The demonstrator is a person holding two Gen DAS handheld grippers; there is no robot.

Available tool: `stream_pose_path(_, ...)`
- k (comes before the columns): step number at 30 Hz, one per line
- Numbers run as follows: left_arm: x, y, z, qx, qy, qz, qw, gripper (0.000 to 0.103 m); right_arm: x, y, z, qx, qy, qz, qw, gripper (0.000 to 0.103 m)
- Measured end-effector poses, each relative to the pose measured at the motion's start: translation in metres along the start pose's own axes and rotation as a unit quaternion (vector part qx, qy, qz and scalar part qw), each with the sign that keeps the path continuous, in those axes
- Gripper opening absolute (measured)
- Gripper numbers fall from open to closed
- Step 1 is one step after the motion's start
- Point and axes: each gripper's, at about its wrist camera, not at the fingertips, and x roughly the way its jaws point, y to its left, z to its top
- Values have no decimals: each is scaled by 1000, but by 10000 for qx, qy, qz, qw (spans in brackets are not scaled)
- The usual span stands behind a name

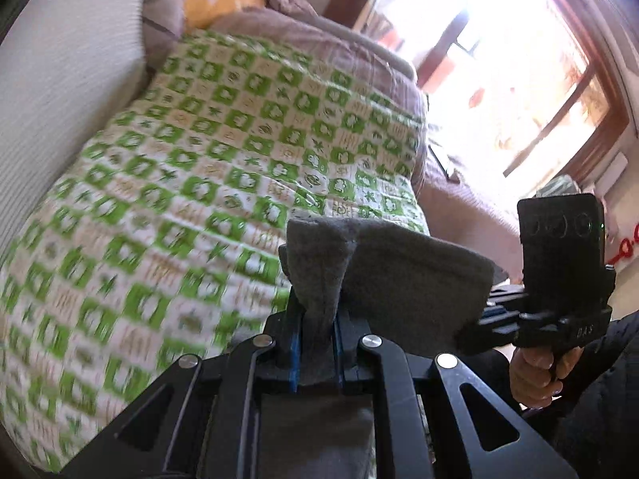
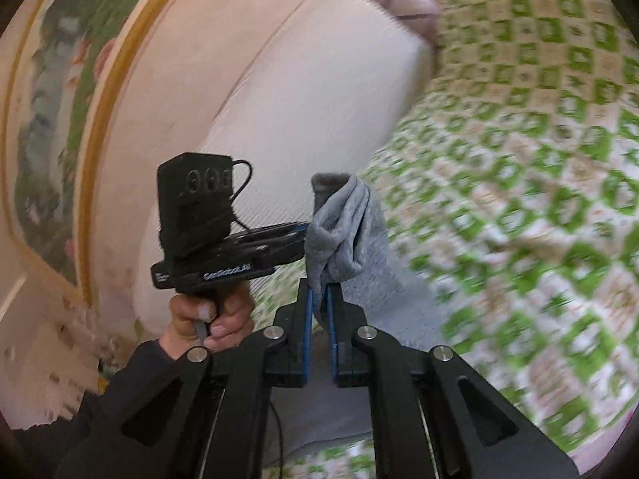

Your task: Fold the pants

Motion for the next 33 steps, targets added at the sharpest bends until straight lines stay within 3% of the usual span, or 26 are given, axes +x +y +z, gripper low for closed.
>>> stream_pose_path(9, -76, 0, -77, -563, -689, 56, 9960, 11, 36, 66, -43, -457, 629, 479, 9958, 8)
stream_pose_path(19, -138, 23, -183, -1453, -1222, 205, 9816, 11, 100, 116, -106, -650, 1475, 910, 9827, 8)
stream_pose_path(33, -143, 63, -275, -2185, -1340, 216, 9663, 11, 172, 128, -175, -728, 2336, 800, 9663, 8)
